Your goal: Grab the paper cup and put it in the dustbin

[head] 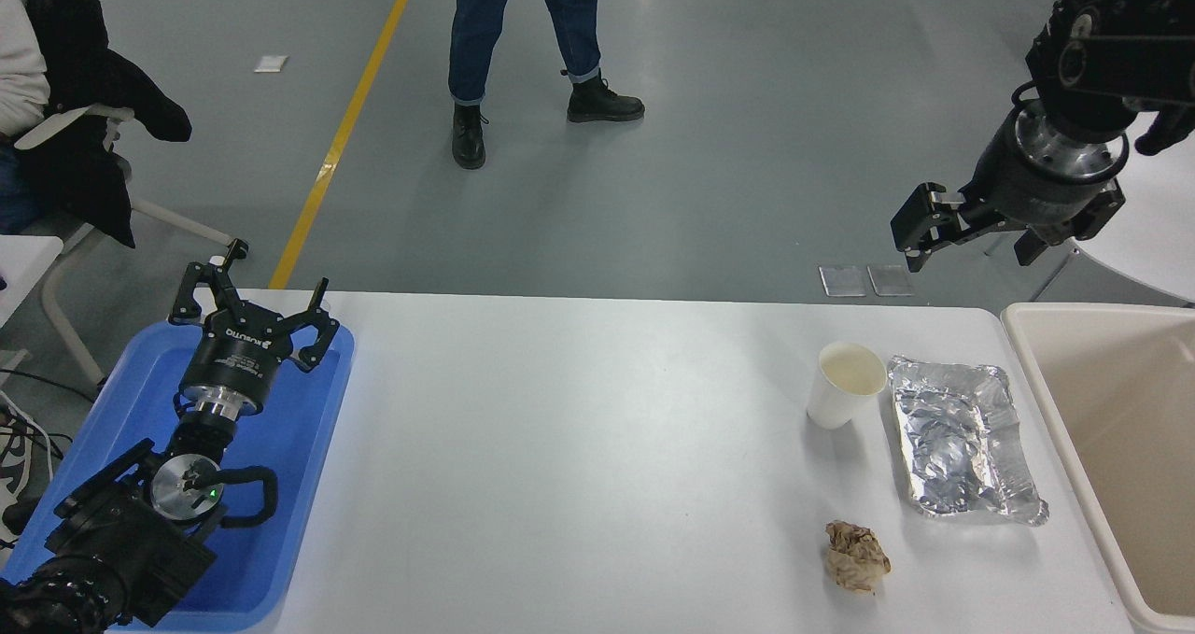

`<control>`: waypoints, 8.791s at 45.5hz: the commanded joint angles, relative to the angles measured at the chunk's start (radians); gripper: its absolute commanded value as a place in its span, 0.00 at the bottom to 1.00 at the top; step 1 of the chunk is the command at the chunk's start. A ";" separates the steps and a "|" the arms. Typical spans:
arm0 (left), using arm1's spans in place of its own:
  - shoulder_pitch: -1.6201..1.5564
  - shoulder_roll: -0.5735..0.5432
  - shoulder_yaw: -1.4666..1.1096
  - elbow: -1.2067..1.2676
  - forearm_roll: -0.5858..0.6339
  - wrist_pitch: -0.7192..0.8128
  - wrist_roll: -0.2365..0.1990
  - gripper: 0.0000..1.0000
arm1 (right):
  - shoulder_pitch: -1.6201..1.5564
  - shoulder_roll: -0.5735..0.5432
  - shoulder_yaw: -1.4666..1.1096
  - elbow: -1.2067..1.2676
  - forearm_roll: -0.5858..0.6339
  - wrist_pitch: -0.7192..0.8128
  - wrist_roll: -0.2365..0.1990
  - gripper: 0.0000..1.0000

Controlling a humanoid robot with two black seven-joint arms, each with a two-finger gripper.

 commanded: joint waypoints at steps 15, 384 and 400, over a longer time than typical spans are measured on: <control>0.000 0.000 0.000 0.000 0.000 0.000 0.002 1.00 | -0.327 -0.005 0.119 -0.047 -0.007 -0.420 0.001 1.00; 0.000 0.000 0.000 -0.002 0.000 0.000 0.000 1.00 | -0.094 -0.495 0.047 0.356 -0.125 -0.137 -0.339 1.00; 0.001 0.000 0.000 0.000 0.000 0.000 0.000 1.00 | 0.150 -0.217 -0.048 0.444 -0.036 0.000 -0.166 1.00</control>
